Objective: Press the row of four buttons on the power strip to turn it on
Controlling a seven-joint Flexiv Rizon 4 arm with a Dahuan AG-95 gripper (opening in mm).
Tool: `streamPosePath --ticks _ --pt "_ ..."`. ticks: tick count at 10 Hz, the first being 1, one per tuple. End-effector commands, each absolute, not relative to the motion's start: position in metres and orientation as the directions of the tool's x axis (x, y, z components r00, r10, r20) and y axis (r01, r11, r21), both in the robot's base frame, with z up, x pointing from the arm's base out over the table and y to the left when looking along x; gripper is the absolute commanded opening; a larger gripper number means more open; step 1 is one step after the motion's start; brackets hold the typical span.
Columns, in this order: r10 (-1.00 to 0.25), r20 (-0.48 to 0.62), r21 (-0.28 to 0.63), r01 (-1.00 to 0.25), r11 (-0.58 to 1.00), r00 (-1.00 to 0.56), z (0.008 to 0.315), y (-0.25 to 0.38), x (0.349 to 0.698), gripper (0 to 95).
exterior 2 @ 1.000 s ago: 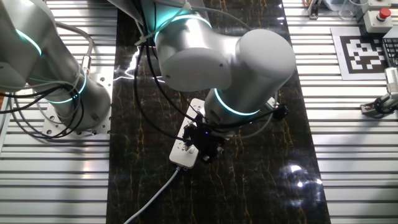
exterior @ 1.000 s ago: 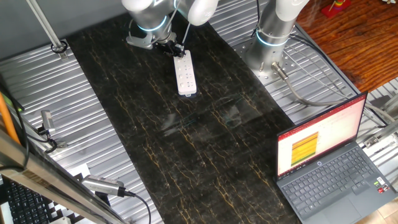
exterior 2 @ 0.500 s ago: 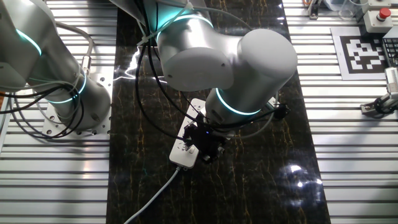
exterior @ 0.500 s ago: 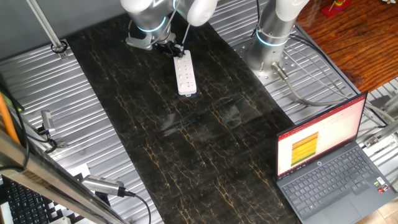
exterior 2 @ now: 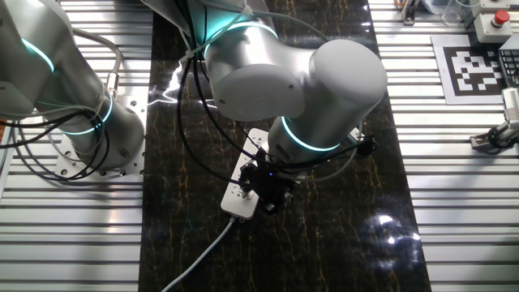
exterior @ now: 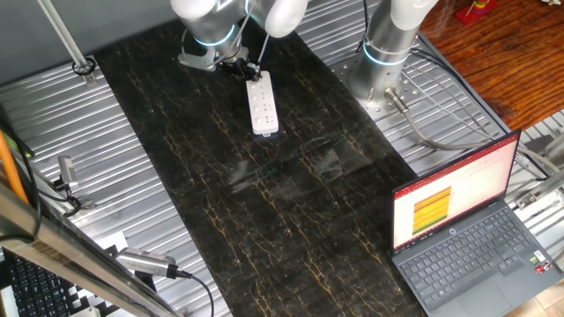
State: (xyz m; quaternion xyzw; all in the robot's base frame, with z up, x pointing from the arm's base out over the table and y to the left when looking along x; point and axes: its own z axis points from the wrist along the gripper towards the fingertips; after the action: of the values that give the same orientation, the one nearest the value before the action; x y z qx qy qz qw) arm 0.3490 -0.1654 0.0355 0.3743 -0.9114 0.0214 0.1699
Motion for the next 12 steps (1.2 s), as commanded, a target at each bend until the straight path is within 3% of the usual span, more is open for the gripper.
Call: streamPosePath --ticks 1,12 --pt "-0.675 0.326 0.089 -0.689 0.719 -0.662 0.034 -0.166 0.351 38.0" --pt "-0.674 0.335 0.094 -0.688 0.720 -0.659 0.024 -0.165 0.358 38.0"
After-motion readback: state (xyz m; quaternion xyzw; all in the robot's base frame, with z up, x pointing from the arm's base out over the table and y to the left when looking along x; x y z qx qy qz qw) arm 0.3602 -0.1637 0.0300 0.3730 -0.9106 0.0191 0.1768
